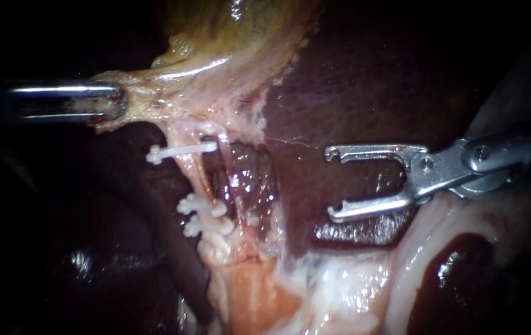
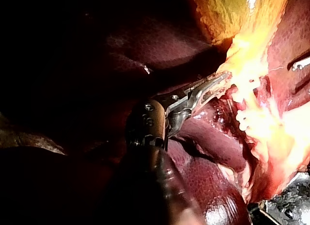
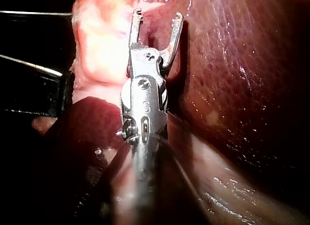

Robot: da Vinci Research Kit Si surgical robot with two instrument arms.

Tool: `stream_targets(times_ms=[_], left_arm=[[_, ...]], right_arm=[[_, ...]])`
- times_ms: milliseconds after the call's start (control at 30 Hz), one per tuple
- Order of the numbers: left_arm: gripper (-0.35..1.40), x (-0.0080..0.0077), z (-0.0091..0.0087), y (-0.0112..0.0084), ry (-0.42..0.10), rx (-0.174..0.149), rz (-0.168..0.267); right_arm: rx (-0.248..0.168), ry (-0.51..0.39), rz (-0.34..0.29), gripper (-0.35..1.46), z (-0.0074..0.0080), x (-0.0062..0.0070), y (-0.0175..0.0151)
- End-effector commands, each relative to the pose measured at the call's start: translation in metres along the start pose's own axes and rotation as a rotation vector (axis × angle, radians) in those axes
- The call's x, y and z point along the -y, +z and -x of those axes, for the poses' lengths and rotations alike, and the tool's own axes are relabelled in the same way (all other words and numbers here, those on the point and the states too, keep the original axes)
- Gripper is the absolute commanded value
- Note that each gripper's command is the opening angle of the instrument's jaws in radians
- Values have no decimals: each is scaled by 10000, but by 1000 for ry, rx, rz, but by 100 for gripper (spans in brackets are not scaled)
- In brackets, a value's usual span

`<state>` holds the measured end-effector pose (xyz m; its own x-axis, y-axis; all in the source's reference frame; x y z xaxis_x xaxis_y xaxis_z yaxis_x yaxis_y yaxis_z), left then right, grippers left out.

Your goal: Going back third clip left tube

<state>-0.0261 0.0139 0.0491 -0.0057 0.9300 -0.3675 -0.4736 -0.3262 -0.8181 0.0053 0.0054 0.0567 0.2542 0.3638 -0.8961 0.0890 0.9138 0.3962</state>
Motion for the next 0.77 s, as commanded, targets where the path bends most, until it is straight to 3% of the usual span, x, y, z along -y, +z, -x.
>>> stream_targets(times_ms=[33, 333, 667, 767], left_arm=[[-35, 0, 0, 5, 0, 1, 2], [-35, 1, 19, 62, 11, 14, 23], [-35, 0, 21, 64, 12, 13, 22], [-35, 1, 21, 61, 12, 14, 24]], right_arm=[[0, 0, 1, 50, 0, 1, 0], [0, 0, -3, 50, -1, 3, -1], [-2, 0, -9, 50, -2, 4, -1], [-10, 0, -50, 50, -6, 6, 3]])
